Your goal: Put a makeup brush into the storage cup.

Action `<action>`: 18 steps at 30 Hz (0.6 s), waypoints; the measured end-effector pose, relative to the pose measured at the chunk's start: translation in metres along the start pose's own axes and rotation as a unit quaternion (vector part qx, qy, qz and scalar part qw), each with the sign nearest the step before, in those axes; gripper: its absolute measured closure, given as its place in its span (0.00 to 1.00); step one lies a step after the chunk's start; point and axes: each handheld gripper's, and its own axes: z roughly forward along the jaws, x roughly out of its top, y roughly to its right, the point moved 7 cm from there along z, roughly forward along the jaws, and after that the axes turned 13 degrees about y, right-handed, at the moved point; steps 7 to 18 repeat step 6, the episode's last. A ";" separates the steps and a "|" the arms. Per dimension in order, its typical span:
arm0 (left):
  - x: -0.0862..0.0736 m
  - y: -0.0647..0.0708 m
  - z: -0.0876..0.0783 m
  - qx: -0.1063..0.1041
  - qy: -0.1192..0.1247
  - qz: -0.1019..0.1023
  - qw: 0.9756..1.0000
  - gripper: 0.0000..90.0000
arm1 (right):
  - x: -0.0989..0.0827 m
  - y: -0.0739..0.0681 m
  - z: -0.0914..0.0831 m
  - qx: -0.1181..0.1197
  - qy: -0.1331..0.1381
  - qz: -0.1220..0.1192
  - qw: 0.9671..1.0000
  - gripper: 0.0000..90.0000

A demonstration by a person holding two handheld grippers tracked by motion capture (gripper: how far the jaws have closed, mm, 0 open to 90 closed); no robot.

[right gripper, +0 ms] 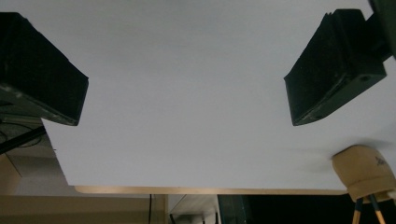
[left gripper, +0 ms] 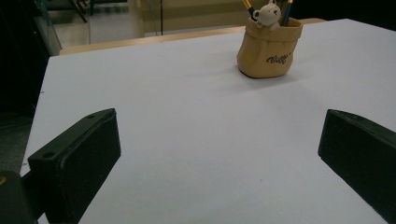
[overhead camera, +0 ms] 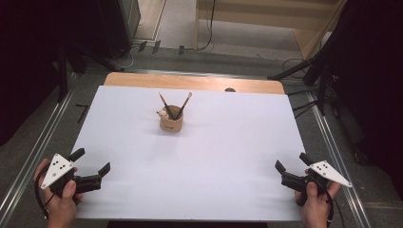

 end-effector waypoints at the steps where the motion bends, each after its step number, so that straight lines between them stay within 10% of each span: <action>1: 0.001 0.000 0.000 -0.003 0.004 -0.003 1.000 0.00 | 0.001 0.001 -0.001 0.002 0.000 0.000 1.000 0.00; 18: 0.002 0.000 0.002 -0.007 0.006 -0.017 1.000 0.00 | 0.004 0.005 -0.001 -0.012 0.016 0.002 1.000 0.00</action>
